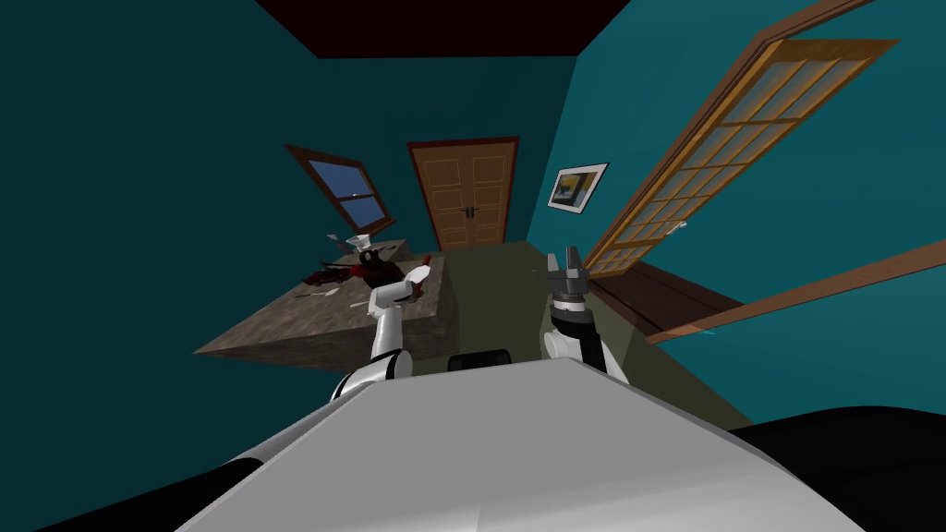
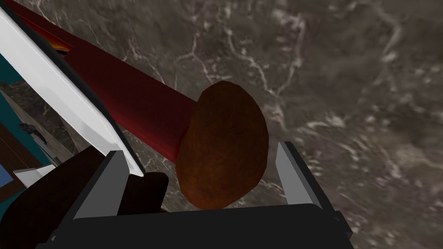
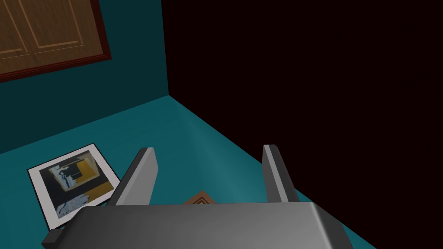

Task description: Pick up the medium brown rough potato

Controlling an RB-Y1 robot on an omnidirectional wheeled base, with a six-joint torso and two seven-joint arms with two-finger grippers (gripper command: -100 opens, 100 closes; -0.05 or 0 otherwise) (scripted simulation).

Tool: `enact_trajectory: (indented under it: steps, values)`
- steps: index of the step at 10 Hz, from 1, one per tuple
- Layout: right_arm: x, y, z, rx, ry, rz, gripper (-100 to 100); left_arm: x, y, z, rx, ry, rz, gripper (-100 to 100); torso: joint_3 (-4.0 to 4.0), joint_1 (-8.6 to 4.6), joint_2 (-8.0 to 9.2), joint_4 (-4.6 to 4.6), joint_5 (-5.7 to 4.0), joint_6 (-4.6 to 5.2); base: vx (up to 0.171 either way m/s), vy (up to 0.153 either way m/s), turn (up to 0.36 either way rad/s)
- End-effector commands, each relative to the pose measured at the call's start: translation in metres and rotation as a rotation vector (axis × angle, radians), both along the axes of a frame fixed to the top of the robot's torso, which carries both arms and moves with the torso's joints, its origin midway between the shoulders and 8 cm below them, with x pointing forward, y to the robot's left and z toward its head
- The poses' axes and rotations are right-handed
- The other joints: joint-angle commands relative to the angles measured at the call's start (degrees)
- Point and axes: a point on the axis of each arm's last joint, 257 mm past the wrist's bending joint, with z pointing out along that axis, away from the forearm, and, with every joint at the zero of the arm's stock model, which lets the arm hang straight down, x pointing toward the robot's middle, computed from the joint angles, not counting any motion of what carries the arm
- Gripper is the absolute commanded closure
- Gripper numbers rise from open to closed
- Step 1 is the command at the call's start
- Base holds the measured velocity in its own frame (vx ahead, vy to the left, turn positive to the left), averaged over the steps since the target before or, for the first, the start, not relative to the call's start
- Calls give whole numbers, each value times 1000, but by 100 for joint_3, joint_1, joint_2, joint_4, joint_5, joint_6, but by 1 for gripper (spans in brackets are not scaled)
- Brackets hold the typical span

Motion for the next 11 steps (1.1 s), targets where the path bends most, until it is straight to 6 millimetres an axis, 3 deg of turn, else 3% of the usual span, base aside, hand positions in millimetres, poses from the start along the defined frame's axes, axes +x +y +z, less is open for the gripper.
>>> enact_trajectory:
  steps: [1,2,6,7,8,10,11]
  values:
    - [0,0,0,0,0,0,0,0,0,0,0,0,0,-100,0,0,0,0,0,0,-2,23,-27]
    - [0,0,0,0,0,0,0,0,0,0,0,-2,2,100,0,-6,-1,0,-1,-2,-5,2,12]
    - [0,0,0,0,0,0,0,-1,0,-2,-2,3,3,100,-1,-15,-8,6,-7,3,0,0,0]
    - [0,0,0,0,0,0,0,-1,0,-2,-2,3,3,0,-1,-15,-8,5,-7,3,0,0,0]
    - [0,0,0,0,0,0,0,0,-6,7,0,-1,-18,100,-2,-15,-9,5,-6,3,7,-24,195]
    - [0,0,0,0,0,0,0,1,-5,8,1,-2,-18,100,1,-27,-6,7,-8,-2,7,-31,86]
    - [0,0,0,0,0,0,0,1,-5,8,1,-1,-18,0,-1,-23,-7,6,-8,3,0,0,0]
